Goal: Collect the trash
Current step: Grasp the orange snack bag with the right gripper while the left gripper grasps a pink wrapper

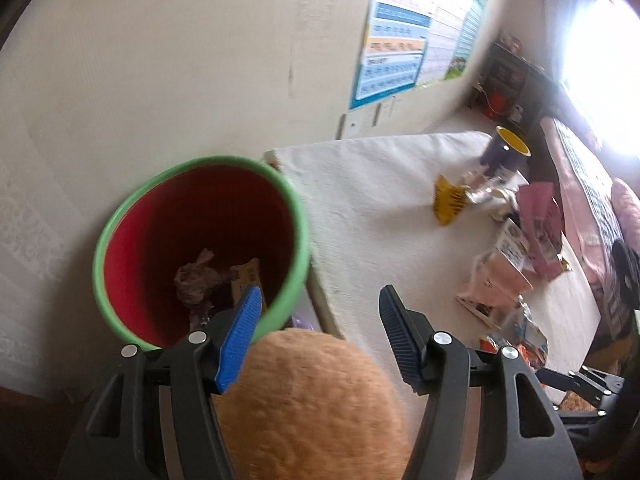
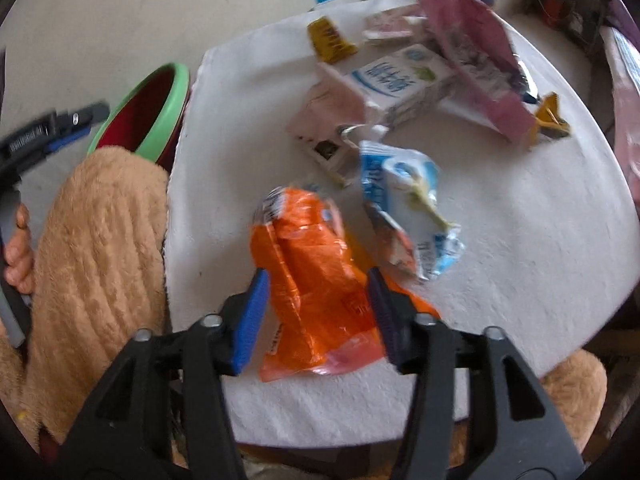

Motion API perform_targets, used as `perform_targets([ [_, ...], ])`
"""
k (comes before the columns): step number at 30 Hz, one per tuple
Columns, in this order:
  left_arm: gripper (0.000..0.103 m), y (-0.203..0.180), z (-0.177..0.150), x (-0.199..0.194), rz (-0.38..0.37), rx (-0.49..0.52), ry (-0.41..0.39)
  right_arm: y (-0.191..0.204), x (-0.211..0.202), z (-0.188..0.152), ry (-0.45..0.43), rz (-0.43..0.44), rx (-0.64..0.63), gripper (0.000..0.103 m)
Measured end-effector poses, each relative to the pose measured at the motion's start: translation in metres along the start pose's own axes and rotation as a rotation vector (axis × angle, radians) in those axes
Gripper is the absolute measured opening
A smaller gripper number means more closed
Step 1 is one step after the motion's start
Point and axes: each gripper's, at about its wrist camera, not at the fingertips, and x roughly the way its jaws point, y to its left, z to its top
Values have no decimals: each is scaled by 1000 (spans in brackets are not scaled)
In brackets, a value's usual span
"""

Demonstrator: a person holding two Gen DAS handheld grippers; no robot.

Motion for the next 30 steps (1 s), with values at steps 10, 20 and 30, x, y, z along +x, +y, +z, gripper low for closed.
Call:
perform_targets([
  [10,59,-56,4,15,-92,58,66,-3,-8,-14,-49,24,2,38],
  [20,62,-166,24,70,-220,173,142,-20,-35,-28,-112,65,96,39],
  [30,67,-167,-2,104,-213,162,273,-35,-30,-34,-104,103,147,40],
])
